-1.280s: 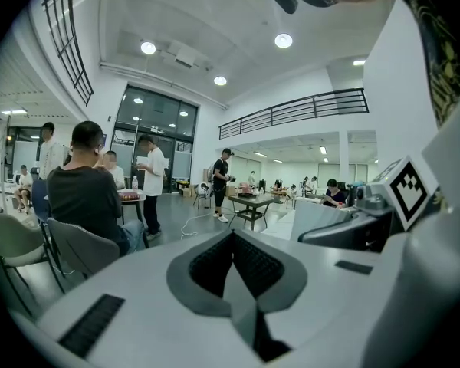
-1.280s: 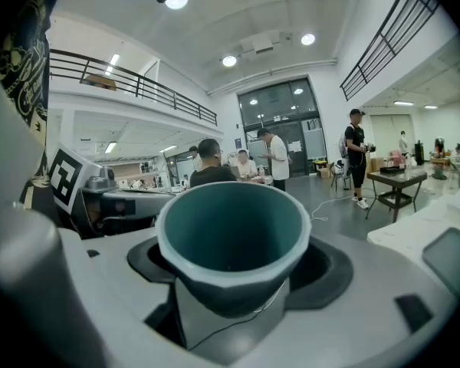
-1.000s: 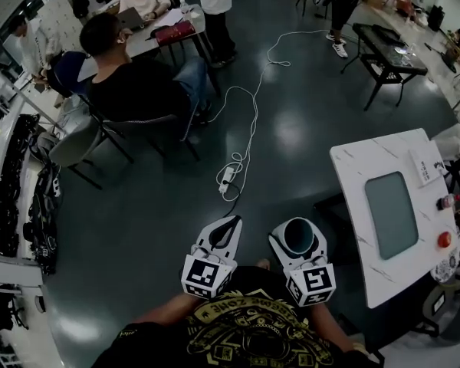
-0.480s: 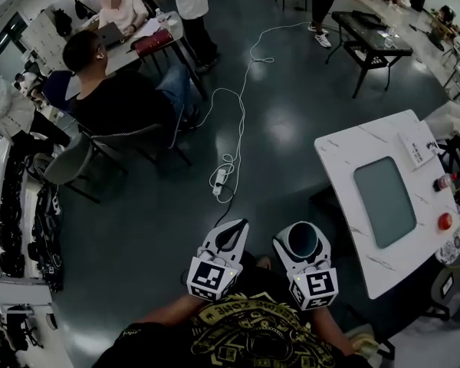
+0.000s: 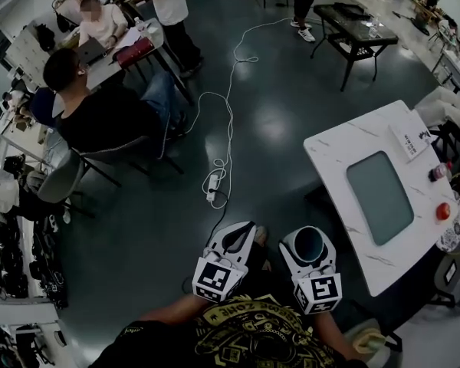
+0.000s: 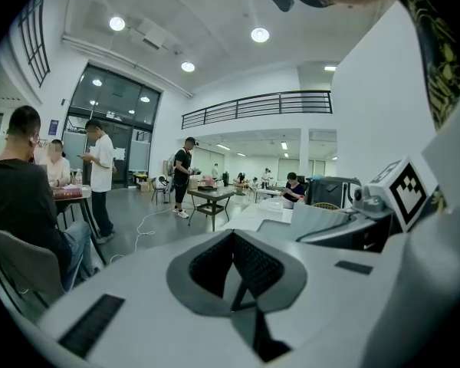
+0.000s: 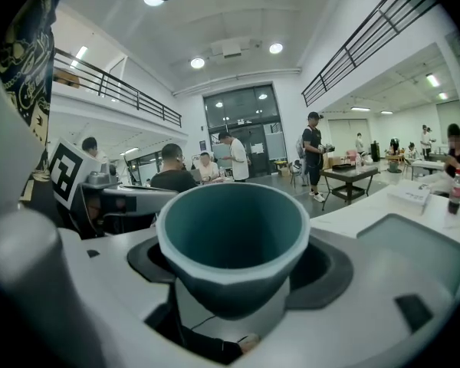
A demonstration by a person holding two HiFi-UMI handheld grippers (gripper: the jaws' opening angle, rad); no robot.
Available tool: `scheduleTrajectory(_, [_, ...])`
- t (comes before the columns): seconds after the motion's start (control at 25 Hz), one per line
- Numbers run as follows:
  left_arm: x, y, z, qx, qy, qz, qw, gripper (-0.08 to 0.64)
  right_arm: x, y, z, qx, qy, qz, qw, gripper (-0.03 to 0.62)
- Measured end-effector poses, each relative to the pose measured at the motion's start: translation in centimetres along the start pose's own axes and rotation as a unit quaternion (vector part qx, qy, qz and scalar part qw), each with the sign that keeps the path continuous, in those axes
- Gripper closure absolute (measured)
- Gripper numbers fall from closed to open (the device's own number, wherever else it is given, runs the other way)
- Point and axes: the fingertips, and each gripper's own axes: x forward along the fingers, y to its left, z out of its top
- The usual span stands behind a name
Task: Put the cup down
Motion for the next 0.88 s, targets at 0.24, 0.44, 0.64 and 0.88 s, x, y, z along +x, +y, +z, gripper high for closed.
scheduleTrajectory(0.24, [3.0,1.4,0.8,0.0,0.004,-0.026,0.9996,0.549,1.8,-1.7,1.1,0.005,0.0,-0.026,1.0,0.218])
scheduleTrajectory(0.44, [6.4,2.7,1.9,-0.007,0.003,-0.056,0.9984,0.549,3.8,-3.6,3.0,0.008,0.001,-0.058,0.998,0.218])
scheduleTrajectory(0.64, [10.3,3.2,2.6,-0.014,0.001,-0.092,0.9957,0.549,5.3,-6.3,4.3,0.014,0.009,-0.096,0.995,0.218])
scheduleTrajectory(0.88, [13.9,3.7,3.3,-0.023,0.004,-0.133,0.9909,0.549,6.2,-9.0,5.4,0.023,0.013,-0.144,0.989,0.218])
